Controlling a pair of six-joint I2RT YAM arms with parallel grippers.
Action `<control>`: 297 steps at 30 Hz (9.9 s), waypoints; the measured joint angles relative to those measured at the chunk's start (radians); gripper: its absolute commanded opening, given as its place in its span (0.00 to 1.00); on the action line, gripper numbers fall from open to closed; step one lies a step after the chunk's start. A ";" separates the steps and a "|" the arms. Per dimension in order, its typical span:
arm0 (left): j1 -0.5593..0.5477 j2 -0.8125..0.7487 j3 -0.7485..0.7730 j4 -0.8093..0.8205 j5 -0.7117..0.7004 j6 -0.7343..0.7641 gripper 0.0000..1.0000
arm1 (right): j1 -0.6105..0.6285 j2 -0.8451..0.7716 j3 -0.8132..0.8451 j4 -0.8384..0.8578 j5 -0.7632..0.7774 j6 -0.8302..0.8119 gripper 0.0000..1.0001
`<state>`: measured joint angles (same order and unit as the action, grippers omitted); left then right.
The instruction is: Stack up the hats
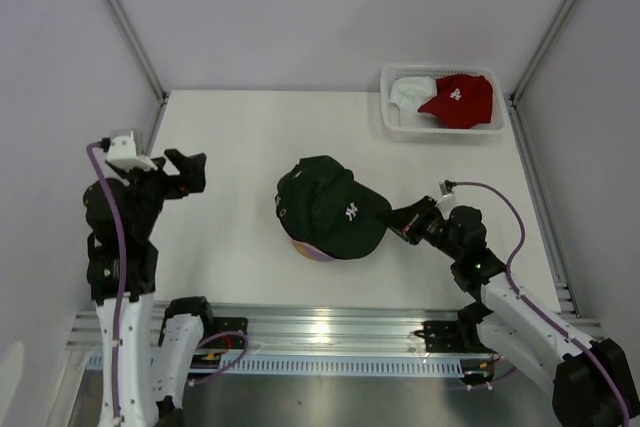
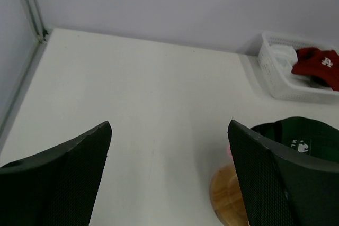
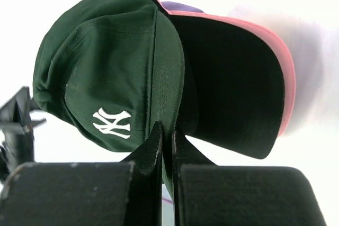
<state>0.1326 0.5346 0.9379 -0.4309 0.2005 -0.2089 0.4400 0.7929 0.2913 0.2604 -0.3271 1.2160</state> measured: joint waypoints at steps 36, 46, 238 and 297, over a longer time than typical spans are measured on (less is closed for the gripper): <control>-0.551 0.542 0.154 -0.229 -0.025 0.052 0.72 | -0.192 0.271 0.031 0.173 -0.299 -0.216 0.00; -0.554 0.546 0.154 -0.207 -0.006 0.052 0.71 | -0.192 0.273 0.043 0.156 -0.300 -0.224 0.00; 0.009 0.190 0.137 -0.101 0.144 -0.003 0.99 | 0.490 0.011 0.173 0.290 0.001 -2.549 0.00; 0.013 0.196 0.114 -0.060 0.154 -0.045 0.99 | 0.630 -0.255 0.412 -0.743 1.006 0.402 1.00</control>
<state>0.1455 0.7307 1.0519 -0.4908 0.3550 -0.2543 1.0702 0.5377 0.7033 -0.4831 0.6788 1.6180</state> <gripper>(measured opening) 0.994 0.993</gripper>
